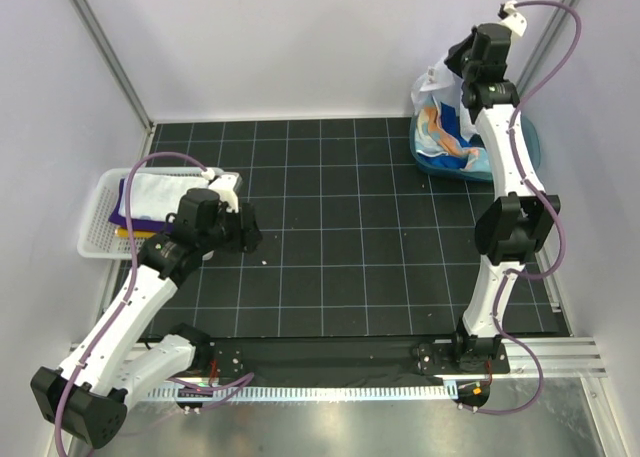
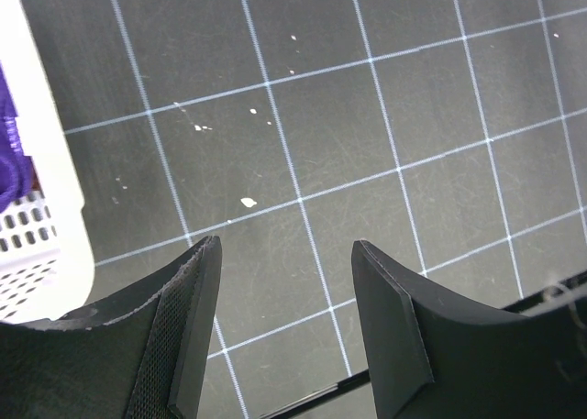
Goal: Fold and stack the towels
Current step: Move the towel to the center of the board
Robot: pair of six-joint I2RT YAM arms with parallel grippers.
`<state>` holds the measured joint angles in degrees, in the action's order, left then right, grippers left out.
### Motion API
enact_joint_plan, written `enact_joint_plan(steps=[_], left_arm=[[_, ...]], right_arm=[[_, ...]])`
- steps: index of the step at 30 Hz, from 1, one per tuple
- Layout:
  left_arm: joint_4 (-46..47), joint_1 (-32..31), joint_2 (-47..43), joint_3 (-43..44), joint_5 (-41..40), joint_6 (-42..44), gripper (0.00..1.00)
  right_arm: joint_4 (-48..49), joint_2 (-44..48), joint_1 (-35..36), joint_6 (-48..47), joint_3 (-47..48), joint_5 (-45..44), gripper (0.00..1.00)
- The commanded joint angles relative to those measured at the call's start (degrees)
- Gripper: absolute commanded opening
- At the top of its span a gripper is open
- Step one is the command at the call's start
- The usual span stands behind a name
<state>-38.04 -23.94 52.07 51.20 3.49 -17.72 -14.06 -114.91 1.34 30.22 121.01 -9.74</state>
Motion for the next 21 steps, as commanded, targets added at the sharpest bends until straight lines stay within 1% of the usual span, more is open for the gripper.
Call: enact_joint_plan(steps=[1,5,9,11,12,14,15,16,17,18,19,20,21], left_arm=[[0.2,-0.1,-1.3,1.2,-2.0,0.7,0.62],[0.0,-0.1,-2.5,1.3,-4.4,0.8,0.63],[-0.5,0.0,-3.6,1.4,-7.4,0.6,0.63],[-0.5,0.0,-4.1,1.4,-9.7,0.6,0.63],[-0.8,0.0,-4.4,1.5,-10.6,0.6,0.63],[-1.0,0.2,-5.7,1.6,-12.4,0.4,0.63],[-0.7,0.2,-6.1,1.6,-14.2,0.5,0.64],[-0.5,0.2,-6.7,1.5,-14.8,0.3,0.65],[-0.2,0.1,-7.2,1.4,-15.1,0.0,0.66],[0.2,0.2,-7.8,1.2,-15.0,-0.2,0.66],[0.5,0.2,-7.9,1.1,-14.4,-0.4,0.66],[0.6,0.2,-7.8,1.2,-14.2,-0.6,0.67],[0.5,0.3,-7.4,1.5,-14.2,-1.1,0.66]], right_arm=[[0.1,3.5,1.1,-1.4,7.7,5.0,0.01],[-3.7,4.6,3.8,-1.9,13.0,8.1,0.01],[-6.0,8.6,9.3,-3.7,12.9,8.4,0.01],[-7.0,11.5,15.7,-4.4,10.6,8.1,0.01],[-7.7,12.8,17.4,-5.1,7.2,7.3,0.01],[-5.9,18.4,20.8,-4.3,0.1,6.9,0.01],[-3.5,20.5,24.1,-3.2,-8.8,6.5,0.01],[-1.8,23.5,25.8,-2.3,-14.1,5.7,0.01],[0.8,28.6,27.4,-1.6,-19.8,5.6,0.01],[4.3,31.3,29.3,-1.0,-29.8,5.3,0.01],[6.0,33.7,32.1,1.1,-34.7,4.0,0.01],[7.6,38.2,33.6,2.3,-39.6,3.8,0.01],[10.6,40.4,34.9,4.1,-49.0,3.5,0.01]])
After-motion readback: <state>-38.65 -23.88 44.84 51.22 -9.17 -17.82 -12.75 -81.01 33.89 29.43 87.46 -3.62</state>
